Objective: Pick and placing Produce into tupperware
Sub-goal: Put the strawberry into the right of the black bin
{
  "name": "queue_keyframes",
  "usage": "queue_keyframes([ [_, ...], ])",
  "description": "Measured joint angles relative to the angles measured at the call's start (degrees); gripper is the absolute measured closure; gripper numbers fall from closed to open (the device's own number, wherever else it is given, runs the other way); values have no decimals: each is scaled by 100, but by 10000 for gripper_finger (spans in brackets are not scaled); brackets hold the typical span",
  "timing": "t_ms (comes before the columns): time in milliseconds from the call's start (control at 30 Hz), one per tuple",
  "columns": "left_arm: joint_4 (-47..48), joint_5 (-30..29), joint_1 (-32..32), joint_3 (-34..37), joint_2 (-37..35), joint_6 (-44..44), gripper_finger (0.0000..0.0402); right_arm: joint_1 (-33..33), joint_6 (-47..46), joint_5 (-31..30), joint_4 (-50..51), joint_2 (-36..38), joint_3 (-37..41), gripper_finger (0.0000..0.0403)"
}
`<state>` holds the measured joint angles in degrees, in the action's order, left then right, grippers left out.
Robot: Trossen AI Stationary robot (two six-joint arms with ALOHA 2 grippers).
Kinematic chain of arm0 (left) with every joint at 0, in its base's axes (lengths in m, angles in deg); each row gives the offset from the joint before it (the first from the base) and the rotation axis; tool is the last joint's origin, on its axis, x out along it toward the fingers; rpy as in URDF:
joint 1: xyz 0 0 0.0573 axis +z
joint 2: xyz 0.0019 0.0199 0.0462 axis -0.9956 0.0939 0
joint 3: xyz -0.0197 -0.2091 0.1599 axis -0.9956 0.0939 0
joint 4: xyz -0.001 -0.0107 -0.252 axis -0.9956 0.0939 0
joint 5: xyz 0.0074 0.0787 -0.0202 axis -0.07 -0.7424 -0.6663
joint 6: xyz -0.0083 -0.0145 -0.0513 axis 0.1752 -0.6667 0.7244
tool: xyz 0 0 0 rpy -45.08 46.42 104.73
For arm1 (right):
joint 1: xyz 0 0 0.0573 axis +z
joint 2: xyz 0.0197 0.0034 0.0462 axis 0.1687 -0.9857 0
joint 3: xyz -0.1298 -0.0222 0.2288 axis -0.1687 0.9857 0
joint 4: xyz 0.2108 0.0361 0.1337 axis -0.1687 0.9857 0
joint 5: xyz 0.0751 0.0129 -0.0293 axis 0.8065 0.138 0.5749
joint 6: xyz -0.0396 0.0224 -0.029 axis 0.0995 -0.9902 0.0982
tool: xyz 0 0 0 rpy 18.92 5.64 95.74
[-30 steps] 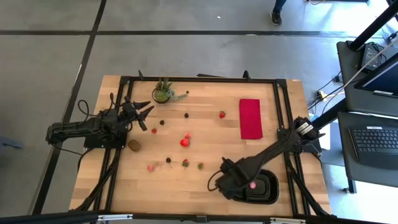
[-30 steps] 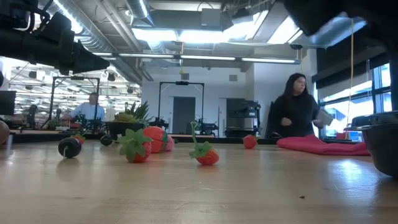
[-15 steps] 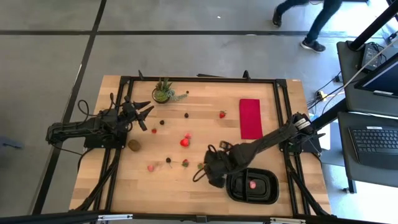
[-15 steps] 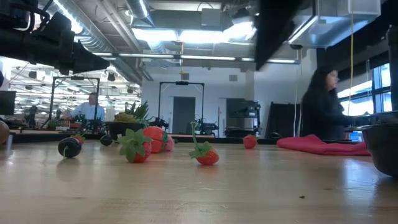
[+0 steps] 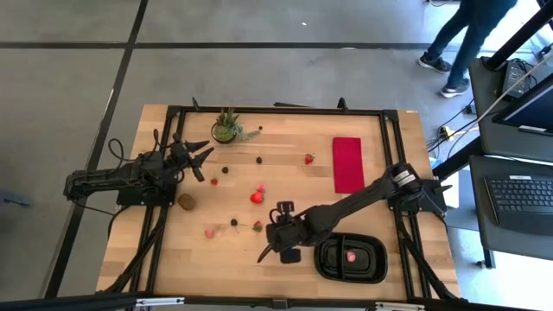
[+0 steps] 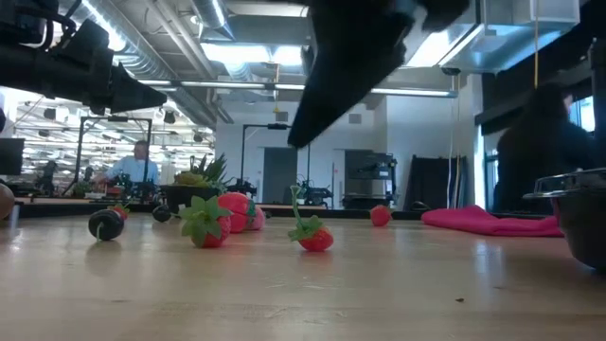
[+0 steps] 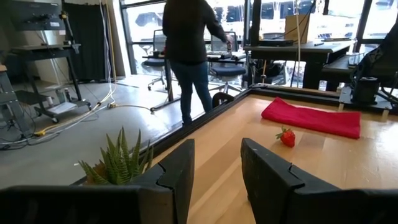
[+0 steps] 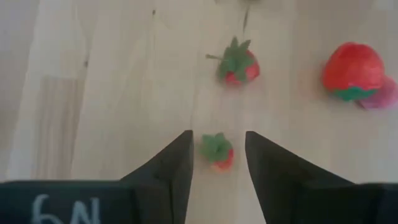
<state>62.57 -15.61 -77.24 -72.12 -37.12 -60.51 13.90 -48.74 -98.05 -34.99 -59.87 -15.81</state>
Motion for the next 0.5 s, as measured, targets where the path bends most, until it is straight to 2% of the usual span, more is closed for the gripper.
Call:
queue_keyframes([
  [333, 22, -2, 0, 0, -2, 4, 278, 0, 66, 159, -96, -428, 0, 257],
  [500, 26, 0, 0, 0, -1, 4, 278, 0, 119, 160, -114, -426, 0, 281],
])
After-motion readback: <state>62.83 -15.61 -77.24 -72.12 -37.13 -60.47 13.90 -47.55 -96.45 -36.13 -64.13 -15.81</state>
